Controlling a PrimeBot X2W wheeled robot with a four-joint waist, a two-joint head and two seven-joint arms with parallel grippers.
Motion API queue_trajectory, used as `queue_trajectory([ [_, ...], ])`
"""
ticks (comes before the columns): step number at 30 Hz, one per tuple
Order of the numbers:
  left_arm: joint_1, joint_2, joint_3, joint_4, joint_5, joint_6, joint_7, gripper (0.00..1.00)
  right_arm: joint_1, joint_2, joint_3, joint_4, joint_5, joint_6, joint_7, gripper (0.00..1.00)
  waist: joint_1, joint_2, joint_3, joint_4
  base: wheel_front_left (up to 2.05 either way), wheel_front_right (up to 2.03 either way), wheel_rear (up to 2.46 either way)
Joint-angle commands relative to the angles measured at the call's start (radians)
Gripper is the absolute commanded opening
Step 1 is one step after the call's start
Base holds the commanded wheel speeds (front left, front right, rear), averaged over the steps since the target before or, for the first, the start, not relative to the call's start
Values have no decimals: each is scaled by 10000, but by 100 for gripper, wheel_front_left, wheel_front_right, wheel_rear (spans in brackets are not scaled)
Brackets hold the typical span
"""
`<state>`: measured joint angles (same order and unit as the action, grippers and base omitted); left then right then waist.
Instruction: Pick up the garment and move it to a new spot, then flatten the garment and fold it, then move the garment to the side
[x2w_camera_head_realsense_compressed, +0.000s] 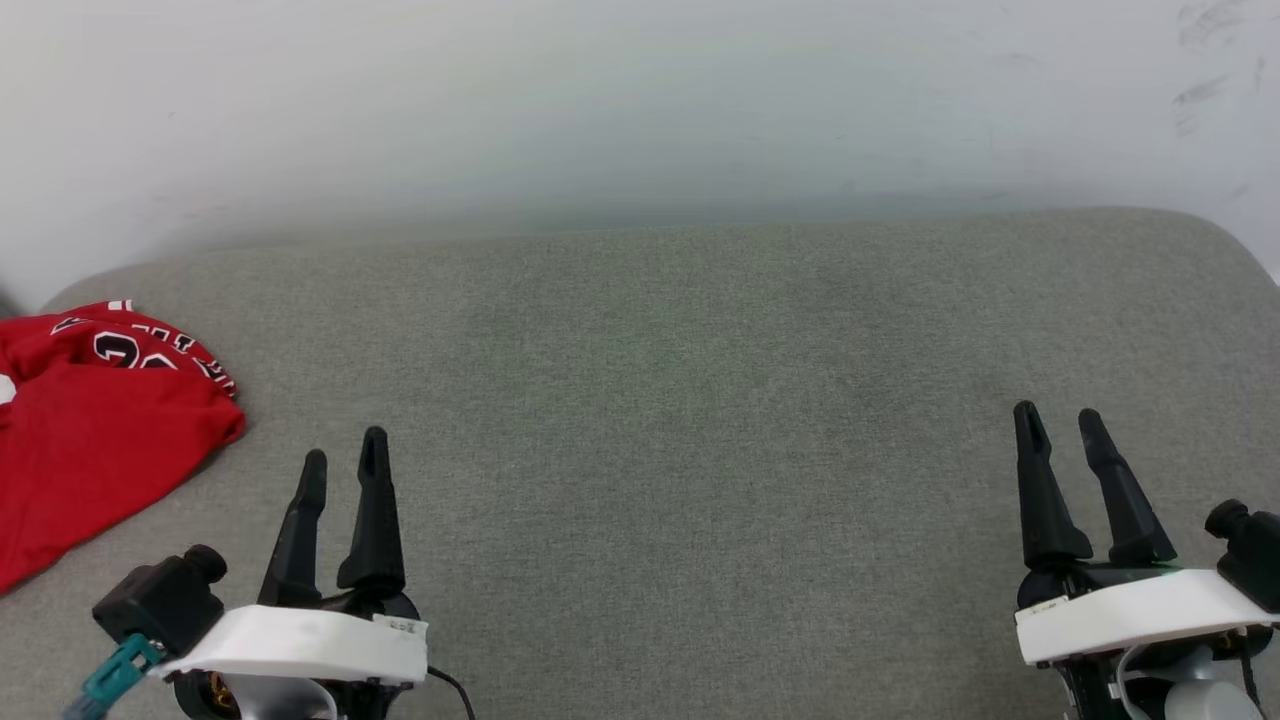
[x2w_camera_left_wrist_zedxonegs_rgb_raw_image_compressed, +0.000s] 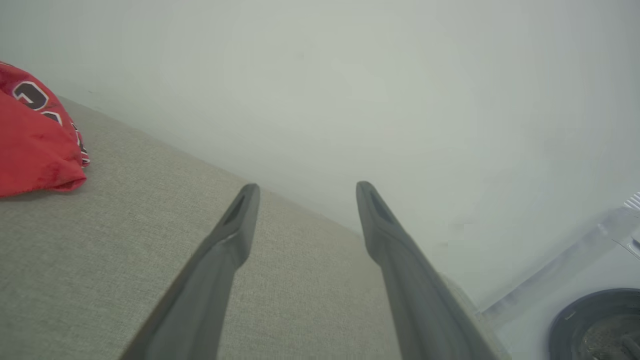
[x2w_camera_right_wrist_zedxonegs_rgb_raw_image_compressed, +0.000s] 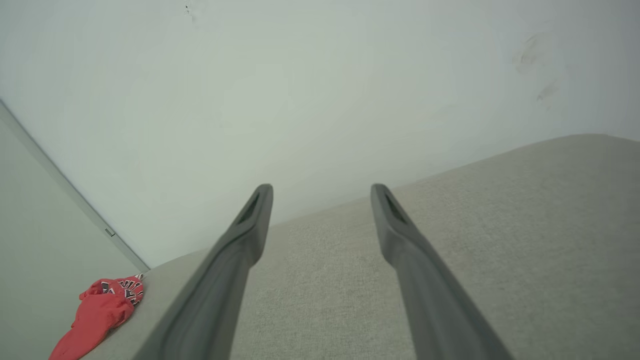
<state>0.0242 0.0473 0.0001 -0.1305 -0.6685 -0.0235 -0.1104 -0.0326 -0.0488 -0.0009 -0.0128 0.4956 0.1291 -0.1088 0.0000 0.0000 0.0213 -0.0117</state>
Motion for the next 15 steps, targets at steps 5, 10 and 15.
queue_trajectory([
  [5, 104, 128, -489, -215, 1339, 265, -218, 100, -31, -24, 83, -55, -1166, 20, -231, 100, 0, 0, 7, -35, 0, 0, 0],
  [10, 103, 454, -1096, -120, 2141, 968, -359, 100, 81, -24, -72, 174, -1954, 21, -364, 100, 0, 0, 21, -49, 0, 0, 0],
  [15, 51, 887, -1820, -61, 2720, 1694, -481, 100, 70, -23, -129, 276, -2665, 21, -502, 100, 0, 0, 34, -62, 0, 0, 0],
])
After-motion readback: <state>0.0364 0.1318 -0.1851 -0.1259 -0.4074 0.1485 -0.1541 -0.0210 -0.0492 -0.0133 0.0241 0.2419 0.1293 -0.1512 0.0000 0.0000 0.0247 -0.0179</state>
